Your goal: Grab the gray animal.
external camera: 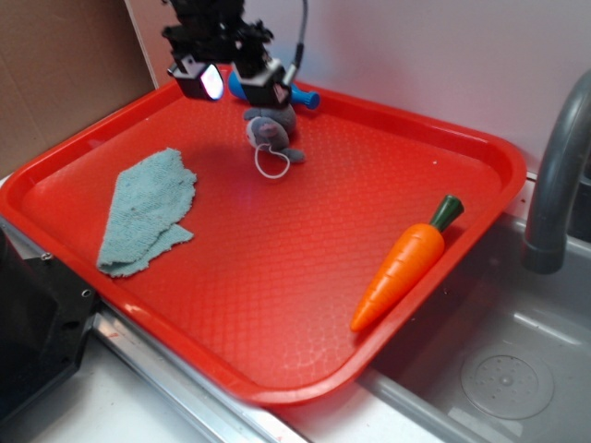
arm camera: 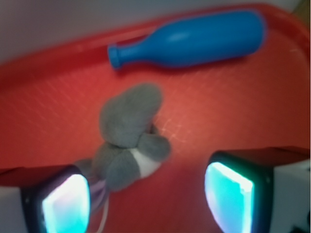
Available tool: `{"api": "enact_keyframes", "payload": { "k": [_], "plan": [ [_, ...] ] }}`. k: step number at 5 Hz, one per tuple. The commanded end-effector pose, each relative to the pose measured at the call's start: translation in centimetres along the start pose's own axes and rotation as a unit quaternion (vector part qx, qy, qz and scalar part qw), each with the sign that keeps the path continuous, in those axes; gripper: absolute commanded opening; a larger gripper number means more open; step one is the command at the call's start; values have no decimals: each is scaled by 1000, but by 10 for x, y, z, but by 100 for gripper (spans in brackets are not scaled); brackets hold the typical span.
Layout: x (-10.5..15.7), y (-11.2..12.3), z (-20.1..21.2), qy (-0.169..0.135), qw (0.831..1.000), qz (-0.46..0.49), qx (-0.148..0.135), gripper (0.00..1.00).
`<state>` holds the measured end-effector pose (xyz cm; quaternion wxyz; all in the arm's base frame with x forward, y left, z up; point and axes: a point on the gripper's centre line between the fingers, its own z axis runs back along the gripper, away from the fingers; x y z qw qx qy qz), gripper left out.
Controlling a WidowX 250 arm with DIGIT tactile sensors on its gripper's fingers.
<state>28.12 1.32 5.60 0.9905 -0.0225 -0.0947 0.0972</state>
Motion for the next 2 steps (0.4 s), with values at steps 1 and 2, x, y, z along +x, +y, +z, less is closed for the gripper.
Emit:
{"api": "enact_keyframes", "payload": {
  "k": [1, 2],
  "plan": [
    [19, -19, -12, 7, 998, -62, -2, 100],
    [16, -19, -15, 16, 999, -45, 6, 0]
  ]
}}
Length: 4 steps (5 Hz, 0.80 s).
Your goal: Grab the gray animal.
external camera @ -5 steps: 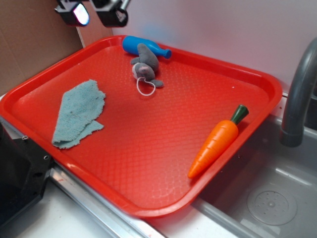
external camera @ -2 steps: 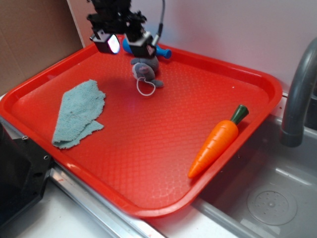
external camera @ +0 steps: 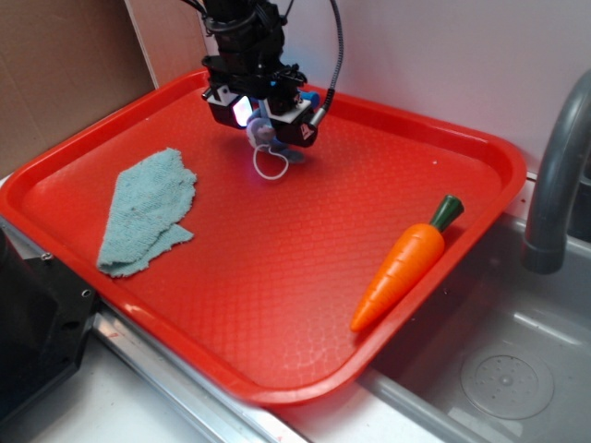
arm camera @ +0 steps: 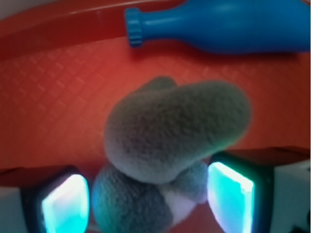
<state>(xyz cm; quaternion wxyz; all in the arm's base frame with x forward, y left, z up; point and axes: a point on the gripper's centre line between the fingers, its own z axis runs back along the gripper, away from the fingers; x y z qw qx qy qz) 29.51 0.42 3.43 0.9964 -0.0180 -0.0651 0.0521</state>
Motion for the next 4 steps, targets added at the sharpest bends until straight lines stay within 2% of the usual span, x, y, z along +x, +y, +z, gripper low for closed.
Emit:
{"api": "enact_keyframes", "payload": {
  "k": [1, 2, 3, 4],
  "plan": [
    [8, -8, 8, -2, 1000, 5, 2, 0],
    [7, -6, 7, 15, 1000, 6, 0, 0],
    [-5, -3, 42, -3, 1000, -8, -3, 0],
    [-17, -2, 80, 15, 1000, -6, -27, 0]
  ]
}}
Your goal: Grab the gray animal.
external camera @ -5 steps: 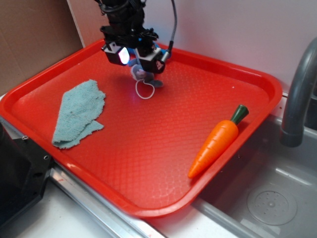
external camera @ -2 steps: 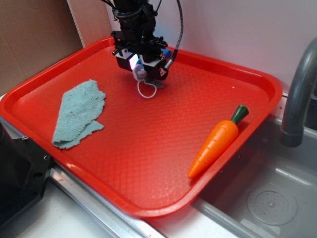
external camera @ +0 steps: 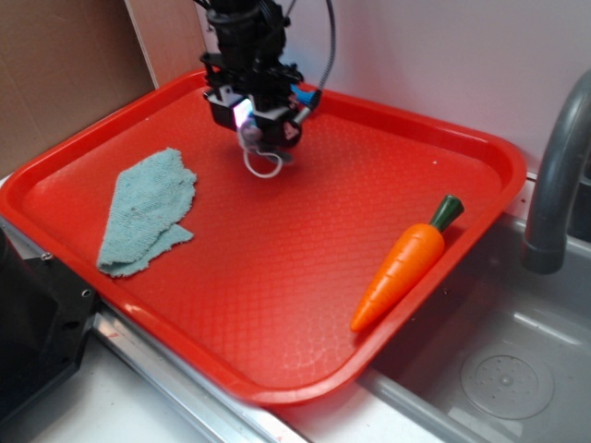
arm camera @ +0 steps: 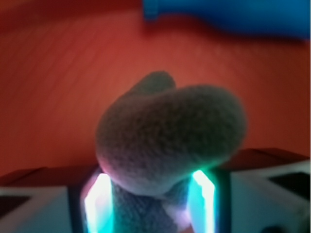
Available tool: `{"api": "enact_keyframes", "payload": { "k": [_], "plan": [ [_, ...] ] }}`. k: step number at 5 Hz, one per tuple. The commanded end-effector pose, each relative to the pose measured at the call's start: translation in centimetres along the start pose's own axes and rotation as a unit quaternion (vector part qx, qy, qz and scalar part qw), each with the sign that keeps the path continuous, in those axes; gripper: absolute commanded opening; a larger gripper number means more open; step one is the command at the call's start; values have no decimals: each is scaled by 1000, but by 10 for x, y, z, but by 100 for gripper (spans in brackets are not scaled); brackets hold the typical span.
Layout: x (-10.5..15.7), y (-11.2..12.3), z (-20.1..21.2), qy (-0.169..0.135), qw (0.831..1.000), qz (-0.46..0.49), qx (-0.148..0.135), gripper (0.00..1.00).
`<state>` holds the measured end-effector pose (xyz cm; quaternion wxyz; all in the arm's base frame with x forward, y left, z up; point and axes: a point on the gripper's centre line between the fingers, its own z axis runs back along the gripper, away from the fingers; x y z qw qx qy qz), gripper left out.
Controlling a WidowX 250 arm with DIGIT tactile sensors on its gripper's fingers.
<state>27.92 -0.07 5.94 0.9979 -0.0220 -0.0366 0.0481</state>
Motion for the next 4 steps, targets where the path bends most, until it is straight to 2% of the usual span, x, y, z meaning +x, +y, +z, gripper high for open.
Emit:
{"api": "enact_keyframes", "payload": {
  "k": [1, 2, 3, 4],
  "plan": [
    [-36, 2, 89, 15, 999, 39, -1, 0],
    [-76, -2, 121, 47, 997, 57, -27, 0],
    [-107, -1, 140, 41, 996, 72, -24, 0],
    [-119, 1, 147, 29, 999, 42, -9, 0]
  ]
}}
